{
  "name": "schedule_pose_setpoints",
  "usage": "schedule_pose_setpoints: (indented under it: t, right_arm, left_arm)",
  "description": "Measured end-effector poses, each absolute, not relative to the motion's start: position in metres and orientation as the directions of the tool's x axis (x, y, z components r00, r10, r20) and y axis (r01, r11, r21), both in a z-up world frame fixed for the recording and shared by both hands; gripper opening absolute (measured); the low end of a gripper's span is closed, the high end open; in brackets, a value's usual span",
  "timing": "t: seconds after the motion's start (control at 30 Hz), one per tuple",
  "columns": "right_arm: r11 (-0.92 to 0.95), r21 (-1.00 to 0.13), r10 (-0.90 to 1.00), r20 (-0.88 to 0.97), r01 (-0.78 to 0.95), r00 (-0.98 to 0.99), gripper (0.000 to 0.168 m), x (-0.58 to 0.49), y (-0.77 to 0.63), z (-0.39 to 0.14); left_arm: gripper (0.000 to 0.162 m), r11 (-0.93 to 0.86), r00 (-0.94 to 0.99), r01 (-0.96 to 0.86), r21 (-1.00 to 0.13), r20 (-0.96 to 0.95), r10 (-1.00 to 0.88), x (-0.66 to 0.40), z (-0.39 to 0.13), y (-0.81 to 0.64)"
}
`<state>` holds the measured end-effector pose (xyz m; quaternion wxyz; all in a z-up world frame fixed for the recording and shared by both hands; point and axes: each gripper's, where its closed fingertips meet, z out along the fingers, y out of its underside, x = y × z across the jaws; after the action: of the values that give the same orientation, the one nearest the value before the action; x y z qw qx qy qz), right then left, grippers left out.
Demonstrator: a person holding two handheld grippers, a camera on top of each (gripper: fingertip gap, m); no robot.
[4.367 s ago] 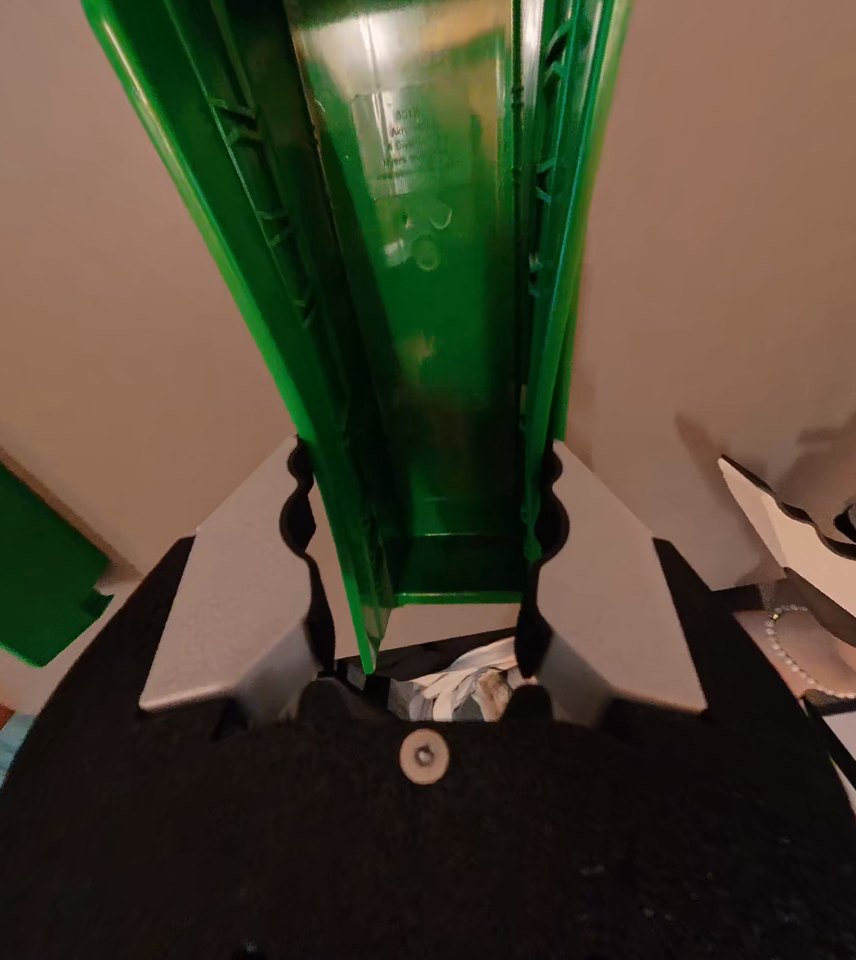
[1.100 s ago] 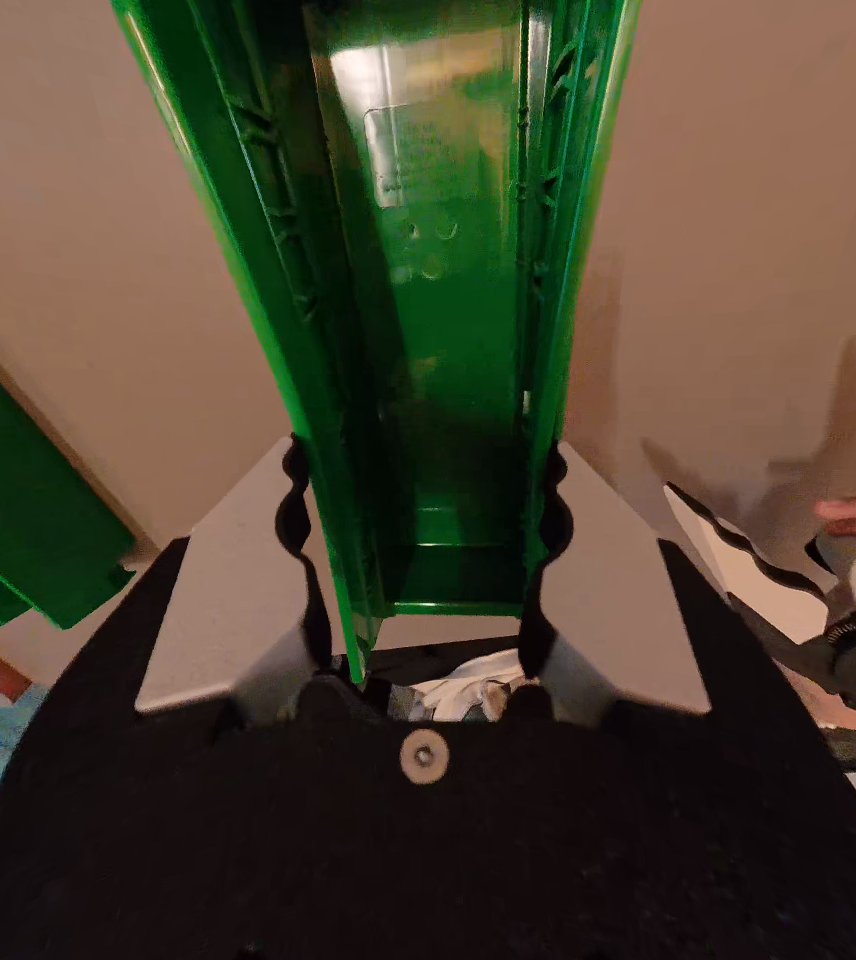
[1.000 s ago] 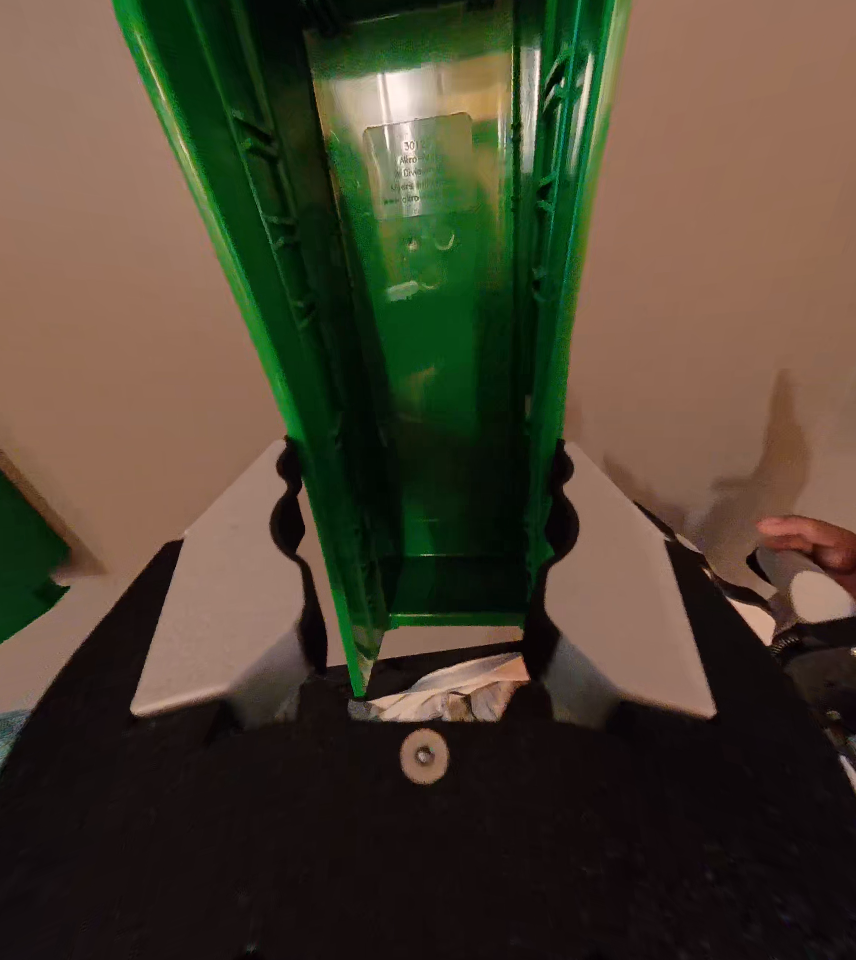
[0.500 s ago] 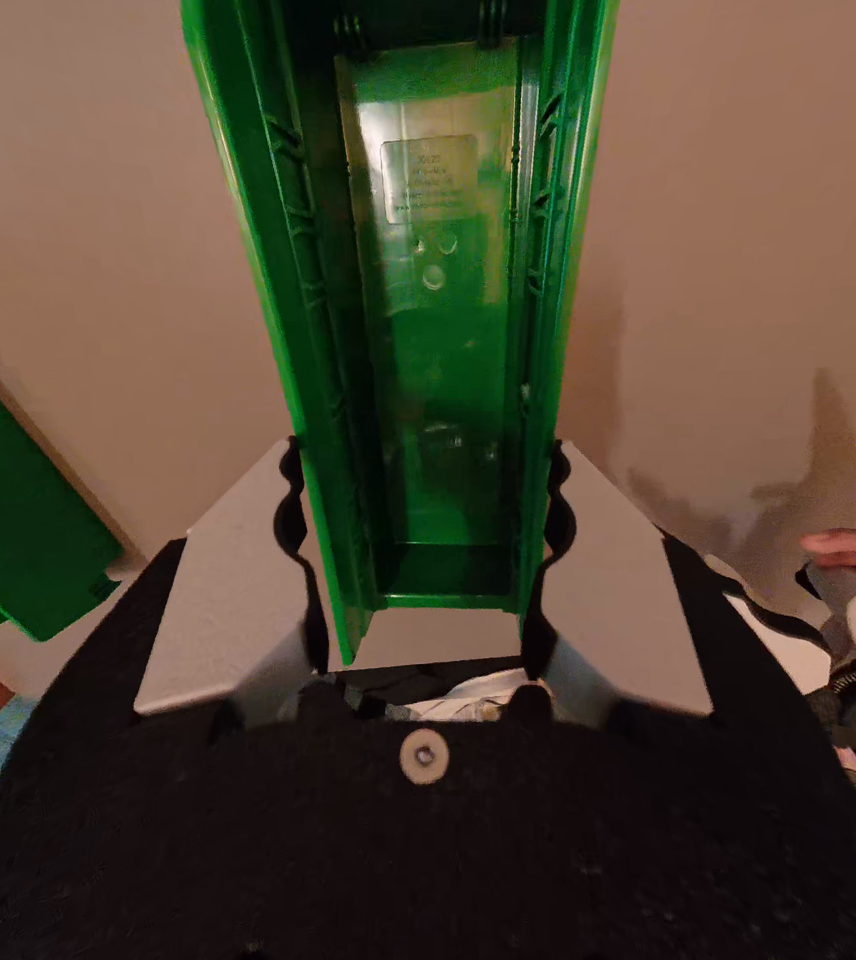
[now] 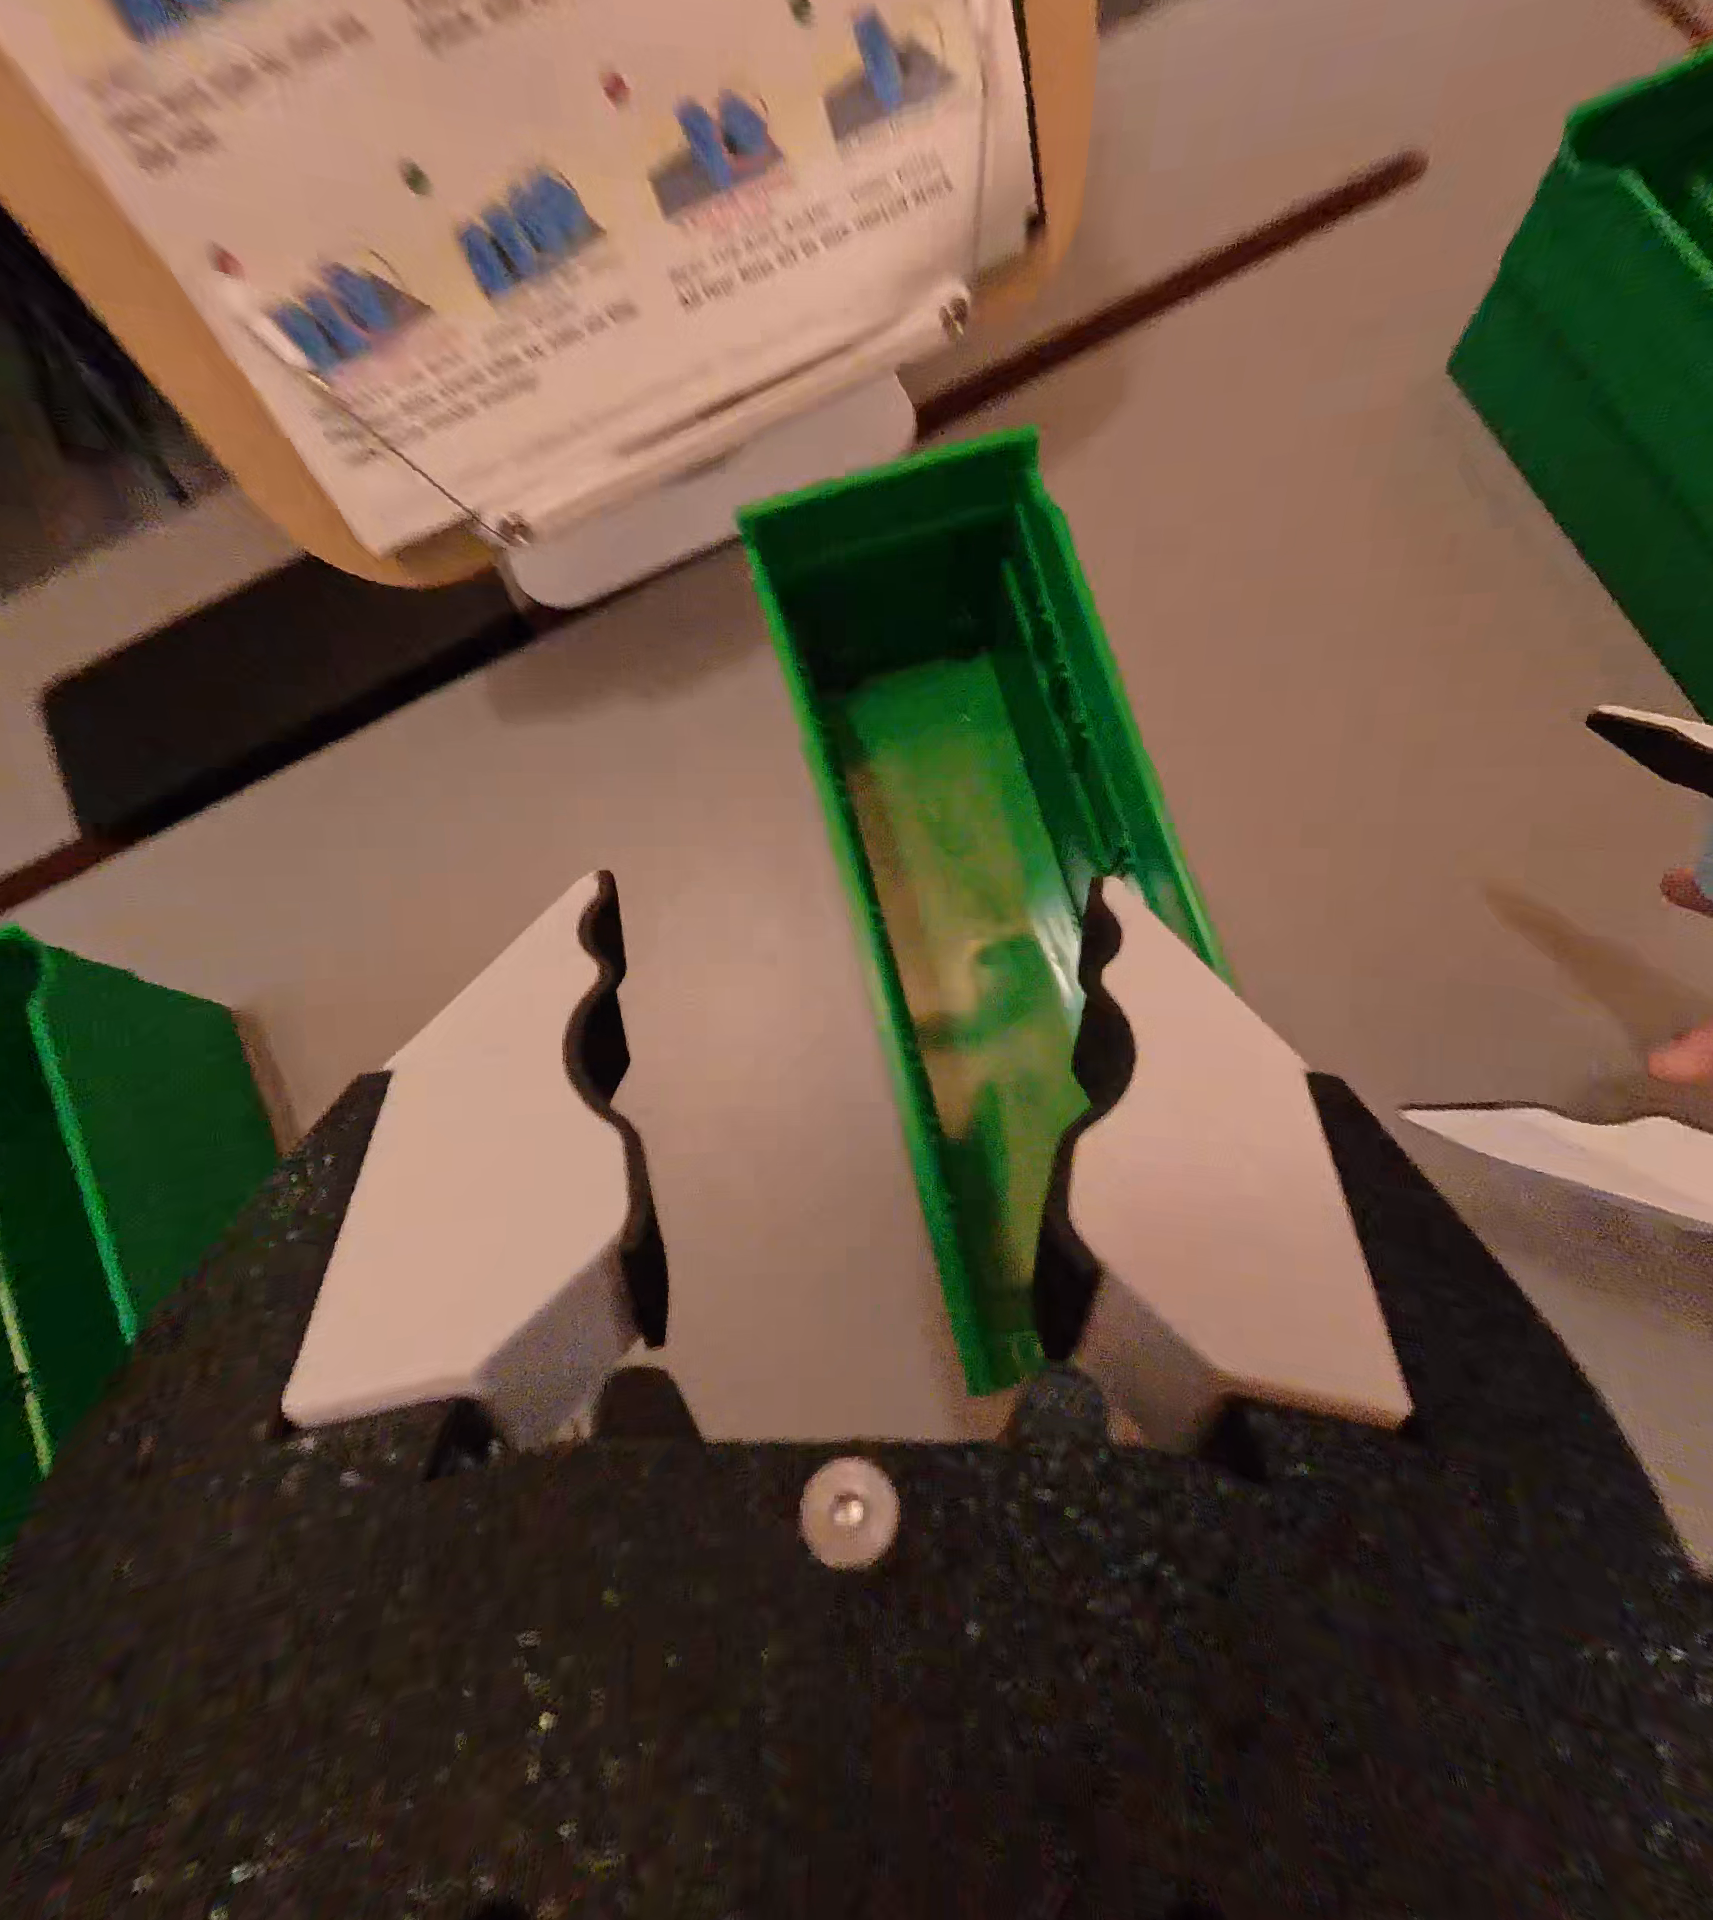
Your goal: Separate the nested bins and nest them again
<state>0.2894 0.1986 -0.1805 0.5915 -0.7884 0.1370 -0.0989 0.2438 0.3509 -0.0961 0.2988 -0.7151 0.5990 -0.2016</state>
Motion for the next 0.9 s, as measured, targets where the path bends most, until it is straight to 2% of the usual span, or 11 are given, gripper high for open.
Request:
schedule_pose_setpoints:
  t: [0.07,0.13,0.23,0.3,0.4,0.47,0.57,0.63,0.7,0.77,0.9]
  right_arm:
    - [-0.211,-0.965,-0.318,-0.082,-0.155,0.945,0.131,0.280,0.204,-0.173]
    - [-0.189,-0.964,-0.280,-0.132,-0.189,0.951,0.129,0.267,0.211,-0.169]
    - [-0.203,-0.959,-0.238,-0.147,-0.197,0.960,0.124,0.249,0.224,-0.170]
    - [-0.212,-0.956,-0.234,-0.152,-0.203,0.960,0.122,0.238,0.233,-0.170]
    - [-0.221,-0.955,-0.247,-0.140,-0.197,0.959,0.113,0.225,0.248,-0.172]
    - [-0.298,-0.936,-0.264,-0.104,-0.184,0.959,0.110,0.220,0.257,-0.188]
    - [-0.293,-0.937,-0.228,-0.125,-0.190,0.966,0.090,0.211,0.262,-0.188]
    - [-0.295,-0.940,-0.210,-0.112,-0.172,0.971,0.061,0.212,0.259,-0.186]
    - [-0.298,-0.939,-0.246,-0.098,-0.172,0.964,0.050,0.224,0.252,-0.185]
    - [-0.283,-0.942,-0.266,-0.101,-0.178,0.959,0.045,0.231,0.244,-0.183]
    - [-0.241,-0.950,-0.313,-0.117,-0.198,0.943,0.060,0.242,0.233,-0.173]
  left_arm:
    - [0.091,-0.039,0.239,-0.569,-0.822,-0.119,-0.964,0.214,-0.082,0.372]
    - [0.088,0.035,0.286,-0.378,-0.925,-0.152,-0.946,0.177,-0.072,0.387]
    - [0.089,0.078,0.319,-0.193,-0.978,-0.138,-0.938,0.132,-0.083,0.395]
    - [0.097,0.022,0.317,-0.221,-0.975,-0.093,-0.944,0.113,-0.109,0.396]
    - [0.099,-0.058,0.304,-0.190,-0.980,-0.002,-0.953,0.097,-0.133,0.393]
    - [0.100,-0.144,0.278,-0.181,-0.973,0.090,-0.956,0.093,-0.147,0.391]
    - [0.100,-0.266,0.205,-0.203,-0.942,0.225,-0.953,0.093,-0.167,0.379]
    - [0.099,-0.313,0.144,-0.204,-0.927,0.288,-0.947,0.095,-0.172,0.368]
    - [0.097,-0.302,0.125,-0.181,-0.936,0.283,-0.951,0.097,-0.171,0.365]
    - [0.086,-0.238,0.113,-0.162,-0.958,0.221,-0.969,0.103,-0.165,0.360]
    - [0.069,-0.044,0.094,-0.194,-0.980,0.026,-0.995,0.127,-0.158,0.343]
